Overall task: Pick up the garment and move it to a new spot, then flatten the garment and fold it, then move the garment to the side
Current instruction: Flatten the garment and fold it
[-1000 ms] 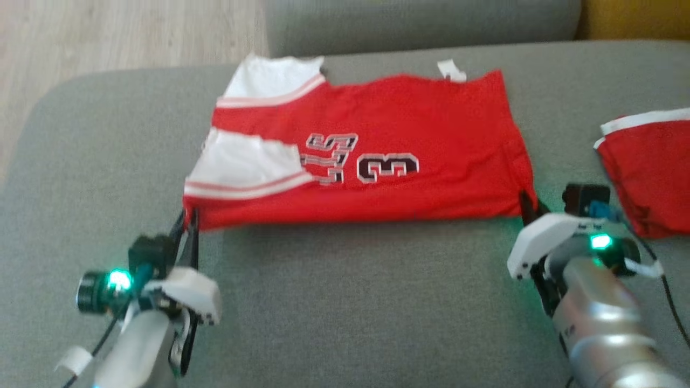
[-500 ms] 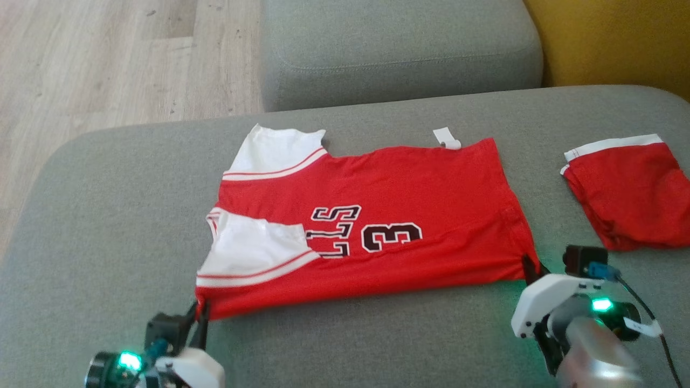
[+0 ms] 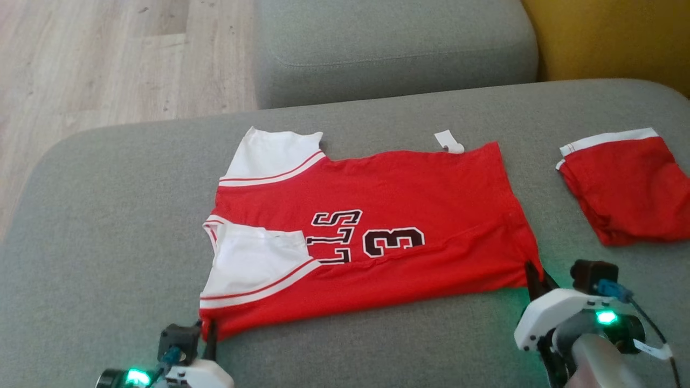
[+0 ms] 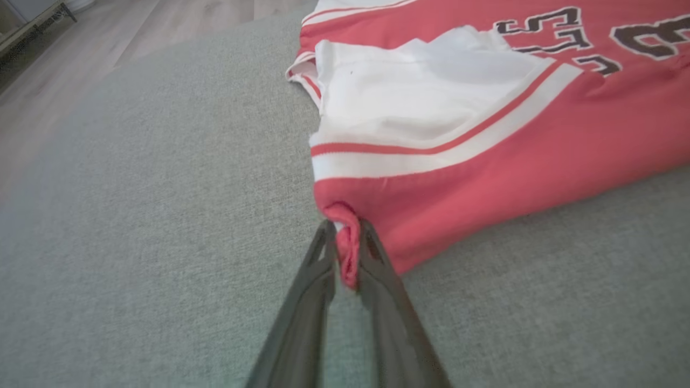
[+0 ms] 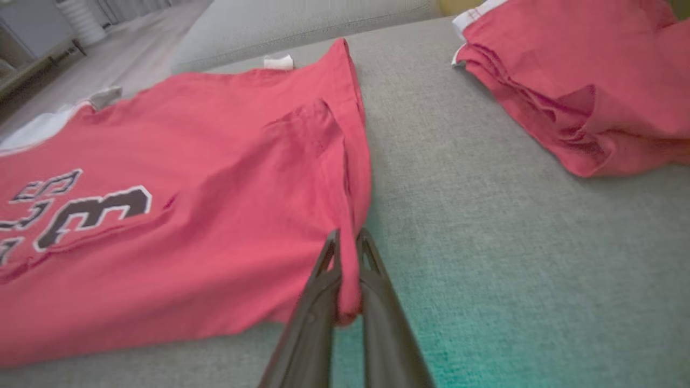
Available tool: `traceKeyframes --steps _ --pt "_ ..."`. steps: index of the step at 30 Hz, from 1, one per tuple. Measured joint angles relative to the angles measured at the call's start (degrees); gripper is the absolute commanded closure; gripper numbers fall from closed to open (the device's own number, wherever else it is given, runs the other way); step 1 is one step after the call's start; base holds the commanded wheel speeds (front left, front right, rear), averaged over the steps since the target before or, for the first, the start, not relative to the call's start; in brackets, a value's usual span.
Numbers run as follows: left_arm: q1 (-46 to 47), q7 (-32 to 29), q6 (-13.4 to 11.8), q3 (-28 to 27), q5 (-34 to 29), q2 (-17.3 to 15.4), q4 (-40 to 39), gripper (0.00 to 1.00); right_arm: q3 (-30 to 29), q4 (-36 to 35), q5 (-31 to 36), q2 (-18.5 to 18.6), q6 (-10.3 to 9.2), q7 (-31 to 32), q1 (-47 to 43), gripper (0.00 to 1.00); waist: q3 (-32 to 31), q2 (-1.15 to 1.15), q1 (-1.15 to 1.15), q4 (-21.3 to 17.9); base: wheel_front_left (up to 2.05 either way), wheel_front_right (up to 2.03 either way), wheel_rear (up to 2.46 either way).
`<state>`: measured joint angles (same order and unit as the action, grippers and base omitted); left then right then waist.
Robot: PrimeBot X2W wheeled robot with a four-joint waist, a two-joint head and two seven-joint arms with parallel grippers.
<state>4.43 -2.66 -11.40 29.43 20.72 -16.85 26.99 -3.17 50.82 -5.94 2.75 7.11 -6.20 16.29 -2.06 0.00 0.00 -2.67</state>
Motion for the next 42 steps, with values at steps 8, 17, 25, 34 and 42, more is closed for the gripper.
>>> traceKeyframes --steps 8,17,25,34,42 --pt "0.5 5.0 -3.6 -3.9 1.5 0.5 -3.4 0.00 0.9 -11.3 -4.8 0.0 -0.01 -1.9 -1.4 0.00 1.3 0.00 0.00 -1.1 0.00 0.00 0.00" --pt "4.9 16.1 -2.0 -7.3 2.5 2.0 -11.5 0.00 7.1 -25.4 -7.8 0.0 -0.01 -7.6 -4.4 0.00 3.9 0.00 0.00 -1.9 0.00 0.00 0.00" --pt "19.3 12.0 4.6 -7.3 2.1 -1.8 -10.7 0.00 8.7 -32.3 -8.8 0.0 -0.01 -8.1 -3.5 0.00 10.8 0.00 0.01 -3.3 0.00 0.00 0.00" --pt "40.6 -4.3 15.1 -4.9 2.0 -7.2 2.0 0.00 10.6 -36.4 -10.6 0.0 -0.01 -8.2 1.3 0.00 19.1 0.00 0.02 -6.5 0.00 0.00 0.00" --pt "53.8 -9.6 17.6 -3.7 1.8 -10.2 15.9 0.00 13.1 -38.1 -16.1 0.0 -0.01 -8.2 4.3 0.00 25.8 -0.01 0.02 -11.4 0.00 0.00 0.00"
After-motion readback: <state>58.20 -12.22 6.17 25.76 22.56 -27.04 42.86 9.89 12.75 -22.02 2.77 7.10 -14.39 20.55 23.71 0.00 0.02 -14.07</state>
